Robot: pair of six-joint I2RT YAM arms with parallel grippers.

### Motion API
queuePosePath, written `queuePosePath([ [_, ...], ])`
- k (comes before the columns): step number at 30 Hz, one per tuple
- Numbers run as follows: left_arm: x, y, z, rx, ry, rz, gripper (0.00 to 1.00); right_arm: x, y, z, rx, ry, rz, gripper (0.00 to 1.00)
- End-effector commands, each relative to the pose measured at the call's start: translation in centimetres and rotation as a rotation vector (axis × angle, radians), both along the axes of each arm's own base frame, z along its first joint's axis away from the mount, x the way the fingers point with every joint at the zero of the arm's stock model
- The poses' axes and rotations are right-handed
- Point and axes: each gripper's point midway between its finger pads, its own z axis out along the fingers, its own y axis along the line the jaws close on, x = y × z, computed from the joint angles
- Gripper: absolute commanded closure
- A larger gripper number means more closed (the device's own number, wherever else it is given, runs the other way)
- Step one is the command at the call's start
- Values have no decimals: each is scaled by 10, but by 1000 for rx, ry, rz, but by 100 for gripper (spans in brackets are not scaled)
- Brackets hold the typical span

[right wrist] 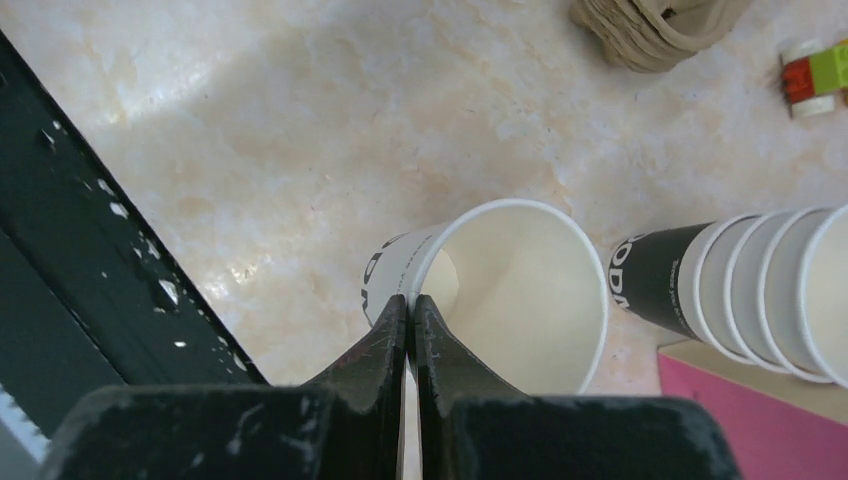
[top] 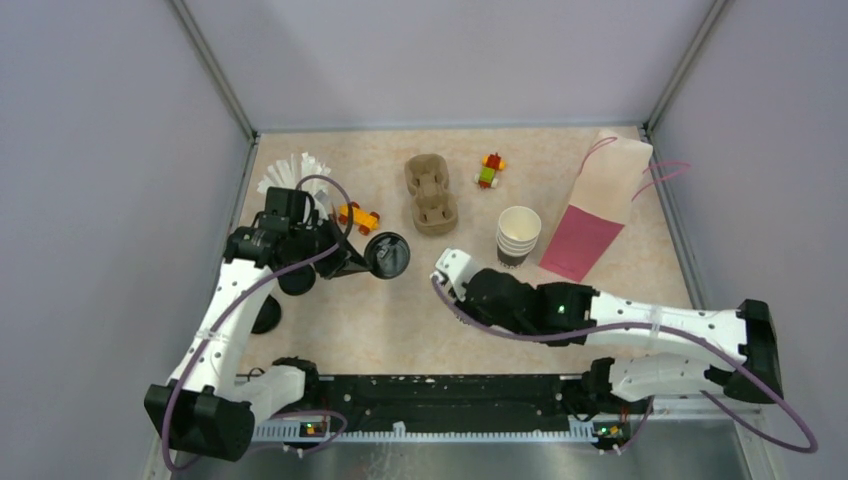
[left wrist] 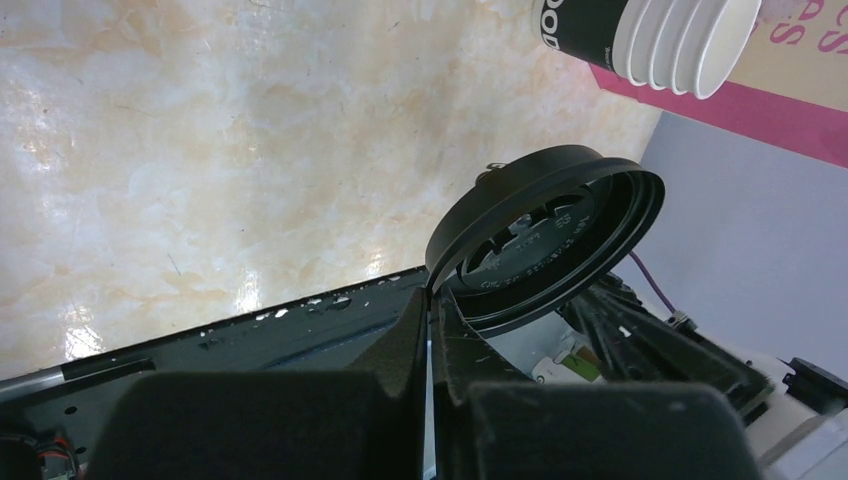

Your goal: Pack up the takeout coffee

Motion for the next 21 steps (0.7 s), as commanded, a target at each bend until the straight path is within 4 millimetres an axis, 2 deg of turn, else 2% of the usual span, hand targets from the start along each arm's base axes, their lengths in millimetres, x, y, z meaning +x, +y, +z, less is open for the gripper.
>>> queuePosePath([
  [1,2,-1,18,-23,-59,-8,100,5,1,-3,-164,-186,48,100],
  [7,-1,2,18,-17,-64,0,100,-4,12,-22,-155,-168,89,100],
  [12,-5,-7,19,-74,-73,-39,100,-11,9,-37,-144,-128,99,100],
  [15,-6,-13,21,-113,-84,-72,100,-14,8,-39,-126,-122,110,95],
  [18,-7,-19,24,-152,-89,-103,100,-16,6,-28,-90,-117,106,82],
  [21,-7,-27,33,-213,-128,-155,100,-27,11,-3,13,-71,127,70],
])
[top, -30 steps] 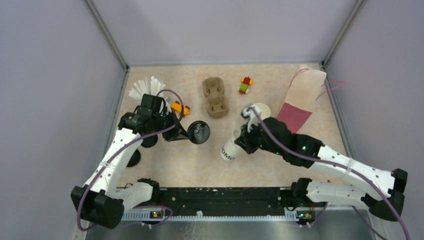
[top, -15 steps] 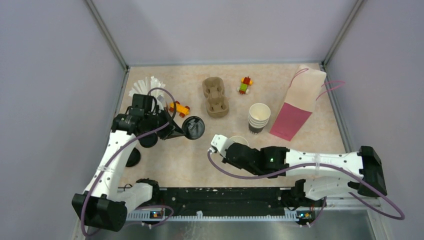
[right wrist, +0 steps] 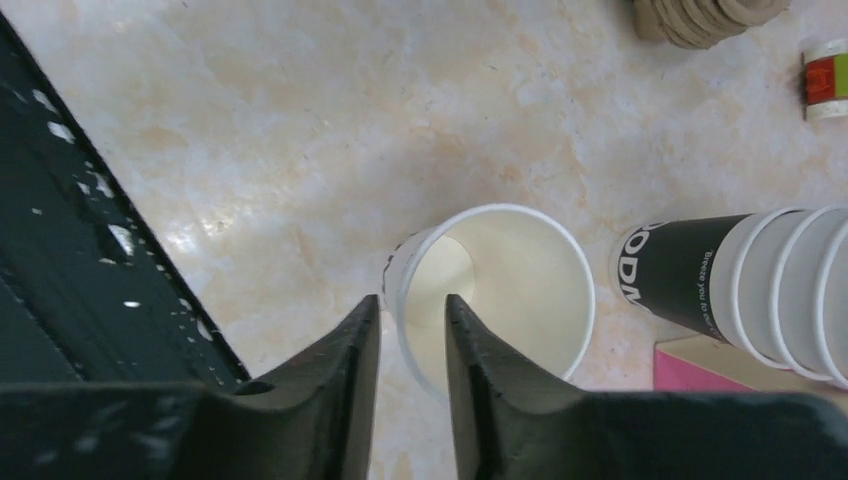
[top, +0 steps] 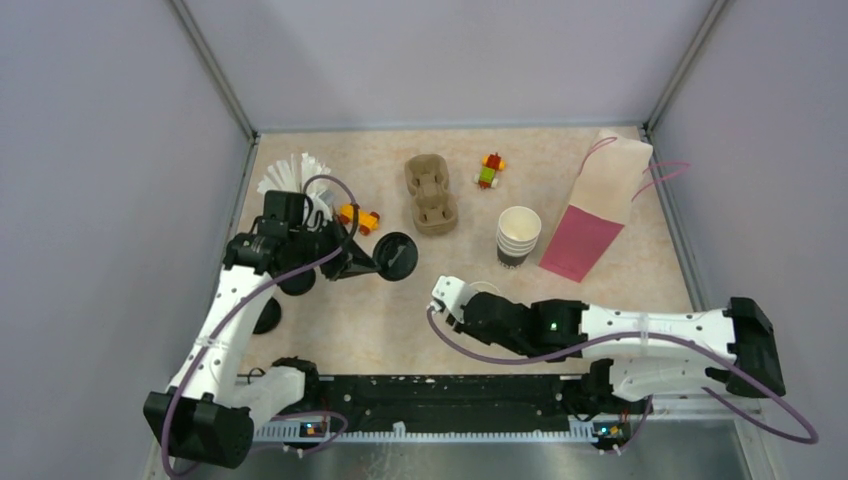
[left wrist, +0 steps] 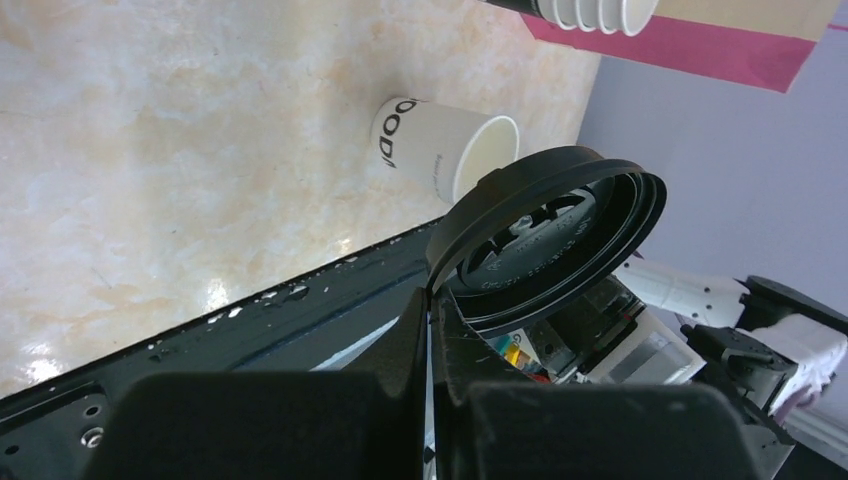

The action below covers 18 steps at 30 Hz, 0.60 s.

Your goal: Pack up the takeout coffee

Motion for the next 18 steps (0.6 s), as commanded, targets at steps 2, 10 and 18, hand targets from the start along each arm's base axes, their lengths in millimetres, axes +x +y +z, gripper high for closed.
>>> queuePosePath([
  [2,2,-22,30,-179,-131,-132,100,-22,21,69,296,76,56,56],
  [10,-9,-44,76,-436,-190,-276,100,-30,17,189,799,-45,148,16],
  [18,-43,-59,94,-587,-144,-450,100,-20,11,240,776,-445,325,9],
])
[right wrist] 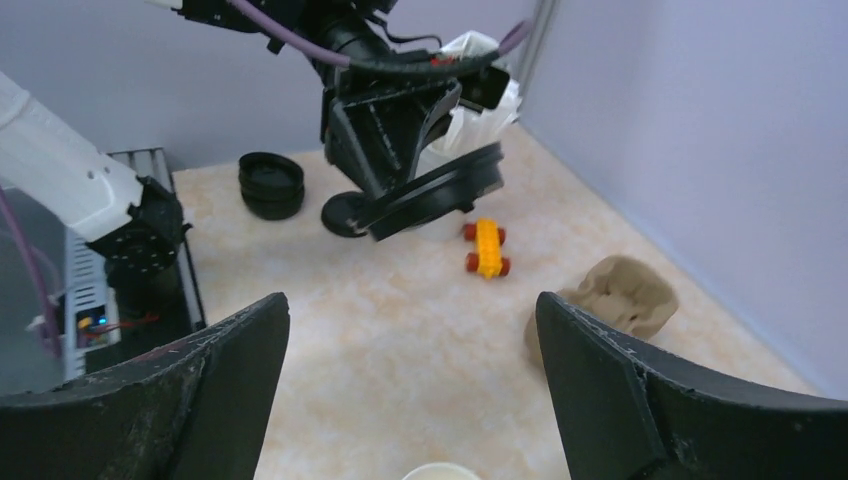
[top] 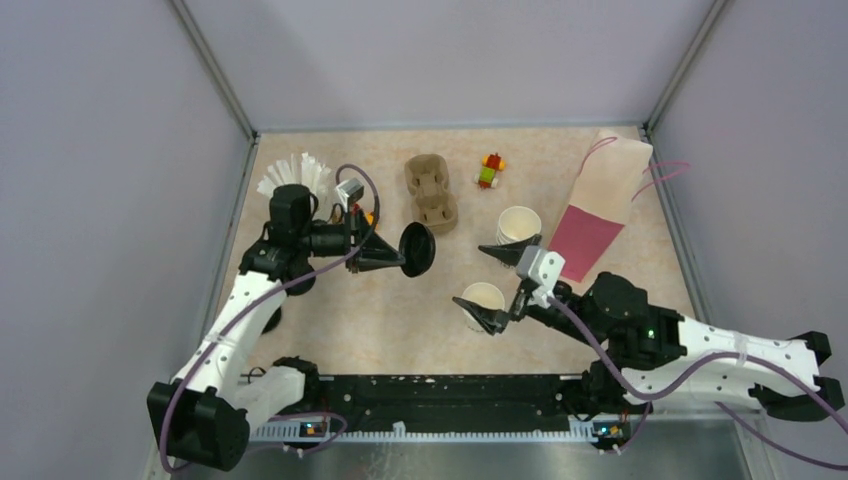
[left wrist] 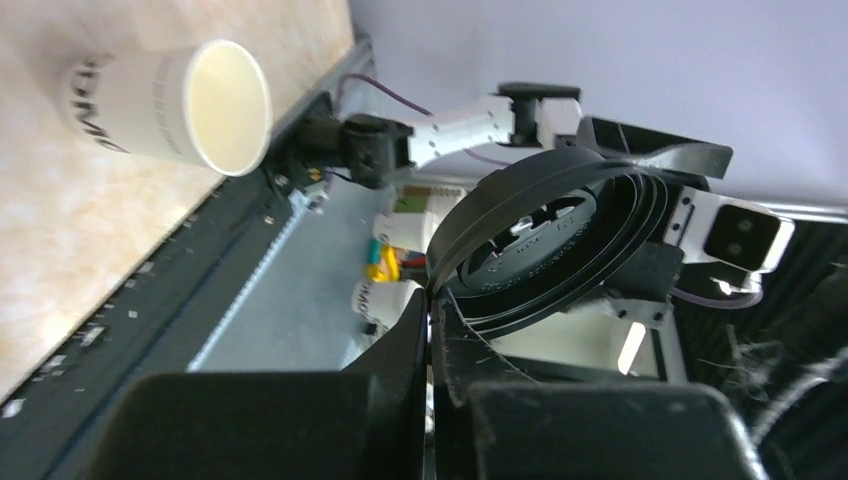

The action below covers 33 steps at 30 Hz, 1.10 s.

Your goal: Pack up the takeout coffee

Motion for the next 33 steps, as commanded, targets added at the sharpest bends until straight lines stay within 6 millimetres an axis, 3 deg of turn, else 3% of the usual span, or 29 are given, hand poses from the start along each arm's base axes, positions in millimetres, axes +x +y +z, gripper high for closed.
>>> queuePosePath([
  [1,-28,-9,30,-110,-67,-151,100,3,5,32,-11,-256,15,8],
  [8,-49,-26,47,-144,-83,-271,100,-6,25,41,-36,-363,131,7],
  [12,-56,-35,58,-161,-91,-303,100,-1,25,53,12,-416,104,7],
  [22,-56,-41,70,-195,-101,-295,100,-2,40,70,4,-545,130,7],
  [33,-54,-45,72,-213,-86,-281,100,-3,43,70,11,-559,142,26],
])
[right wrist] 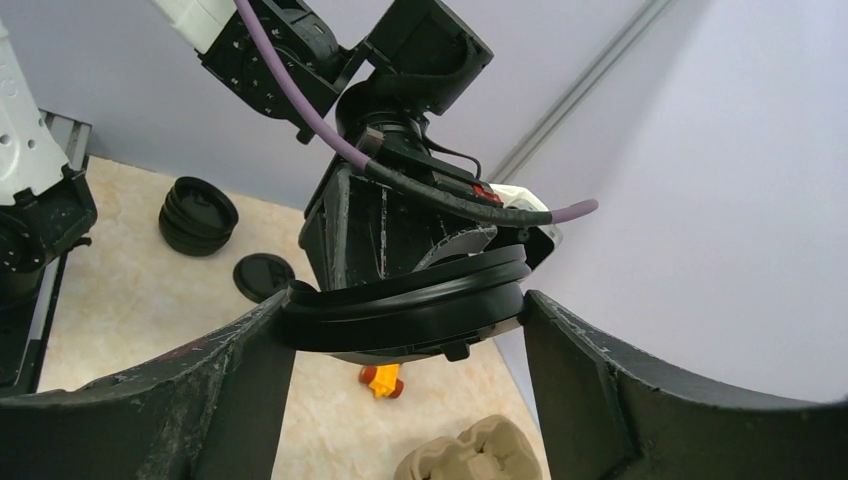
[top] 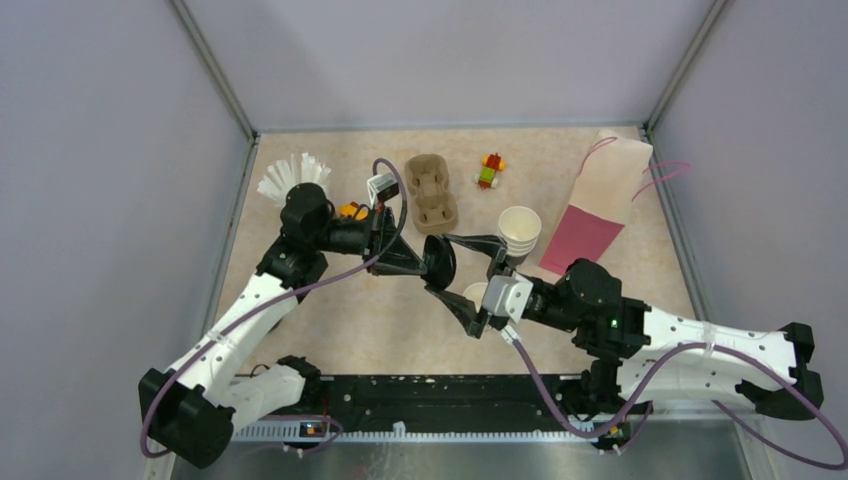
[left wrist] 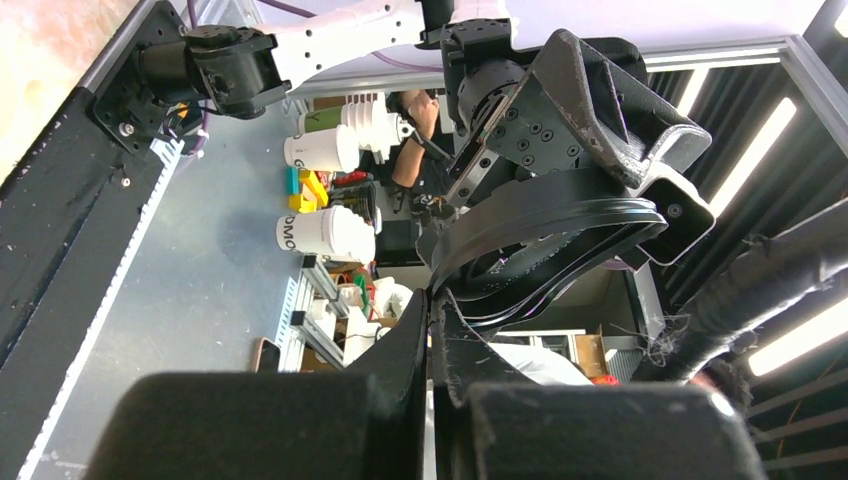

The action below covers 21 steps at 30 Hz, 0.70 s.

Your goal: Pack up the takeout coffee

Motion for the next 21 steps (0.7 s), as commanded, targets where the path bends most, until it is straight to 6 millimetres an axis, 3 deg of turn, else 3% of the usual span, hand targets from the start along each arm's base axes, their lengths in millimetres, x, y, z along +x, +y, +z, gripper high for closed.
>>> queuePosePath([
  [1,2,-2,9,-35,-54,19,100,-6,-3,25,60,-20,34,27],
  [6,3,-2,9,-46,-45,30,100,-5,-3,21,42,-9,29,26],
  [11,-2,0,19,-99,-55,26,100,-3,-7,15,41,2,19,12],
  [21,-4,0,17,-83,-58,2,100,-2,-6,15,33,12,33,12],
])
